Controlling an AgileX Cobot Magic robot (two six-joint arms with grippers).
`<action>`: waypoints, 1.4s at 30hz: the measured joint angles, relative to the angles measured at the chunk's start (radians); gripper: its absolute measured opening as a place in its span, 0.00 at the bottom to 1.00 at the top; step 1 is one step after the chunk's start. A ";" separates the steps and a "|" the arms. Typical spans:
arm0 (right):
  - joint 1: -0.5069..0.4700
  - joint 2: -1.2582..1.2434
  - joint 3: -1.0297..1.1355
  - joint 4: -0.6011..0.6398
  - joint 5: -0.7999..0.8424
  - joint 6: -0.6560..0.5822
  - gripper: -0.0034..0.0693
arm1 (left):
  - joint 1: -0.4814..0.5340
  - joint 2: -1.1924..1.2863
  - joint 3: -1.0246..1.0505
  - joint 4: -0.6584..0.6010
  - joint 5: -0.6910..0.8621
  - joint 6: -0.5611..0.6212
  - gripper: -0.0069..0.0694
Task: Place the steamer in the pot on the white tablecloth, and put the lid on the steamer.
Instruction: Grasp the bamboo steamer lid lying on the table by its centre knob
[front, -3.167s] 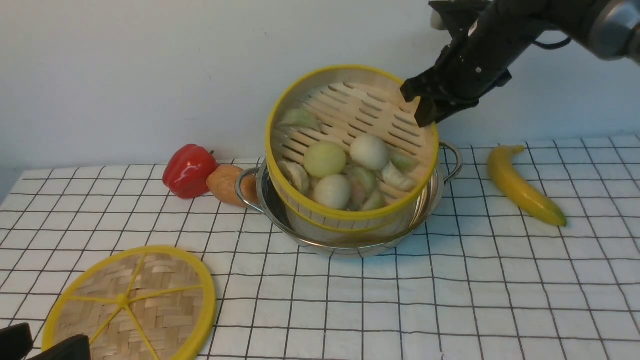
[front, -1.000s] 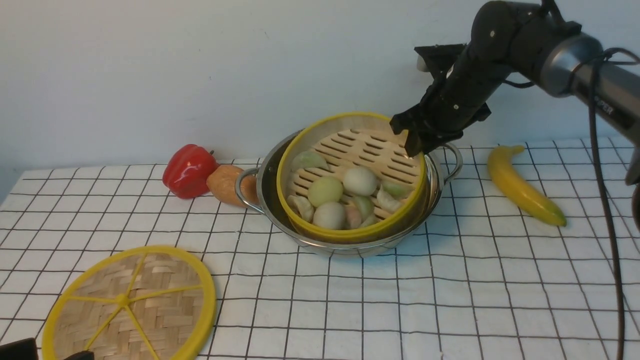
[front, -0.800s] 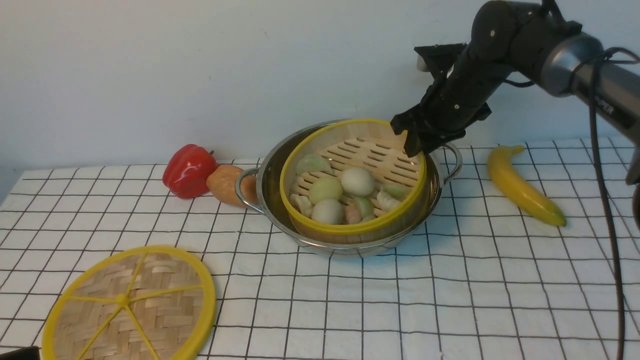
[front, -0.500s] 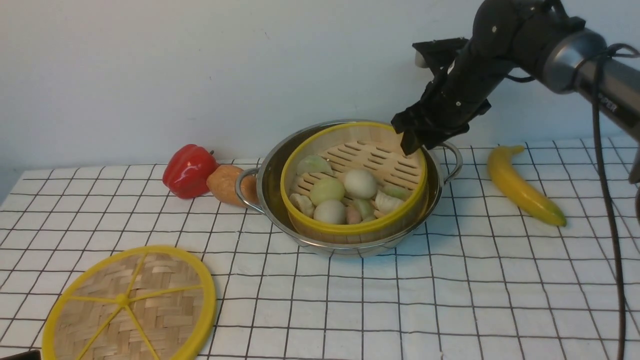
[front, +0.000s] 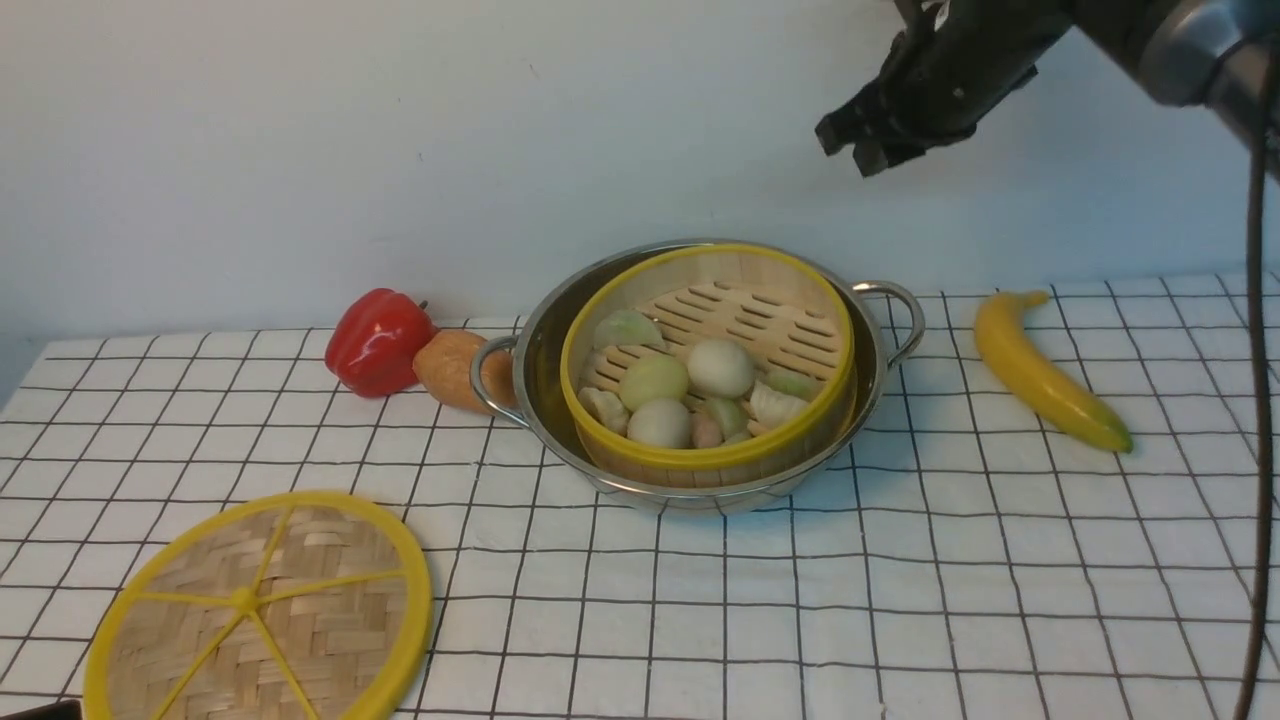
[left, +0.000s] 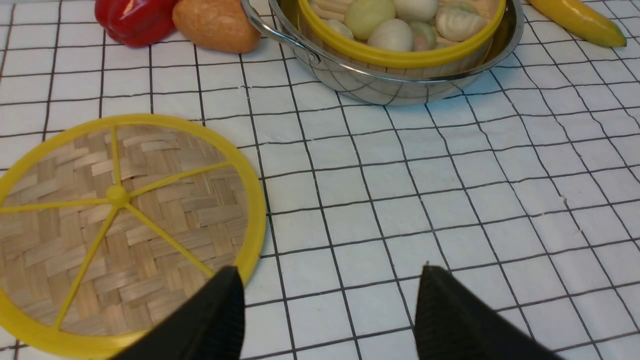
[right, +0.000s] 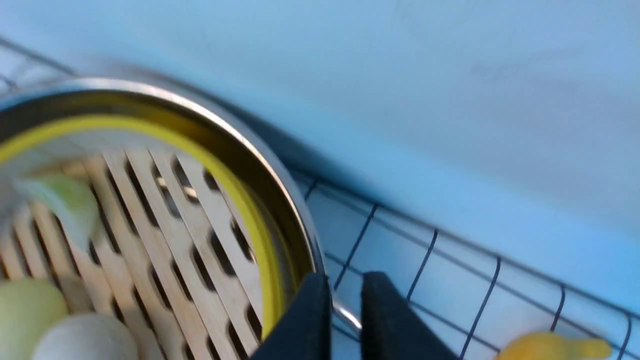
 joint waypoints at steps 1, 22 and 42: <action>0.000 -0.006 -0.007 0.000 0.000 0.003 0.12 | 0.000 0.000 0.000 0.000 0.000 0.000 0.66; 0.000 -0.027 0.103 0.104 0.011 0.015 0.03 | 0.000 0.000 0.000 0.004 -0.008 0.000 0.66; 0.000 -0.448 0.097 0.123 0.008 0.077 0.04 | 0.000 0.000 0.000 0.004 -0.008 0.001 0.66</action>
